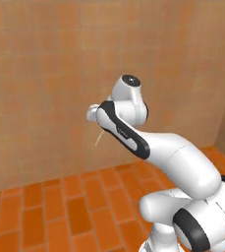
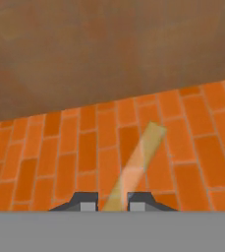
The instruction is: Take a straw from the drawer in front and place it inside the glass cup on the dining counter.
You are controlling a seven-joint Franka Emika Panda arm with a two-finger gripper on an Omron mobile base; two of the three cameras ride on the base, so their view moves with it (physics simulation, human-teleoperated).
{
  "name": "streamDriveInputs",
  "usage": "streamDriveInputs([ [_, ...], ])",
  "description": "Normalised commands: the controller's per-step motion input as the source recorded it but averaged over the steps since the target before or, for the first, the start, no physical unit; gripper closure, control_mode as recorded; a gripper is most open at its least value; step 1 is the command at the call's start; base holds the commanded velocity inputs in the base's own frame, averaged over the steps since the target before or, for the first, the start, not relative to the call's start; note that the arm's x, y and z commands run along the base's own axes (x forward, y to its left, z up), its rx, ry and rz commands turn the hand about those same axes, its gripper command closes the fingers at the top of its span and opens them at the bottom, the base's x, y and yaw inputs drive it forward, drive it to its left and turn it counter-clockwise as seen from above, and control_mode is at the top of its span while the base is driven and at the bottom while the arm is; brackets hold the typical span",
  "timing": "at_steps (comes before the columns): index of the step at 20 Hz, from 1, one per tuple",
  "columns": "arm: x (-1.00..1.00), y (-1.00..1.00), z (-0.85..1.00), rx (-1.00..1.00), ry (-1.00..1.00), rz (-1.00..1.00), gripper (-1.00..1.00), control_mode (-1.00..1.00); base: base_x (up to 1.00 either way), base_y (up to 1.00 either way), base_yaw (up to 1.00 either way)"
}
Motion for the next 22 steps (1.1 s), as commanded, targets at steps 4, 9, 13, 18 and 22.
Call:
streamDriveInputs([
  [4, 0.0, 0.0, 0.0, 0.0, 0.0, 0.0, 1.0, 1.0, 1.0, 0.0, 0.46],
  [9, 0.0, 0.0, 0.0, 0.0, 0.0, 0.0, 1.0, 1.0, 1.0, -0.01, 0.63],
  [13, 0.0, 0.0, 0.0, 0.0, 0.0, 0.0, 1.0, 1.0, 1.0, -0.01, 0.7],
  [18, 0.0, 0.0, 0.0, 0.0, 0.0, 0.0, 1.0, 1.0, 0.82, 0.0, 0.73],
  [22, 0.0, 0.0, 0.0, 0.0, 0.0, 0.0, 1.0, 1.0, 0.72, 0.0, 0.76],
])
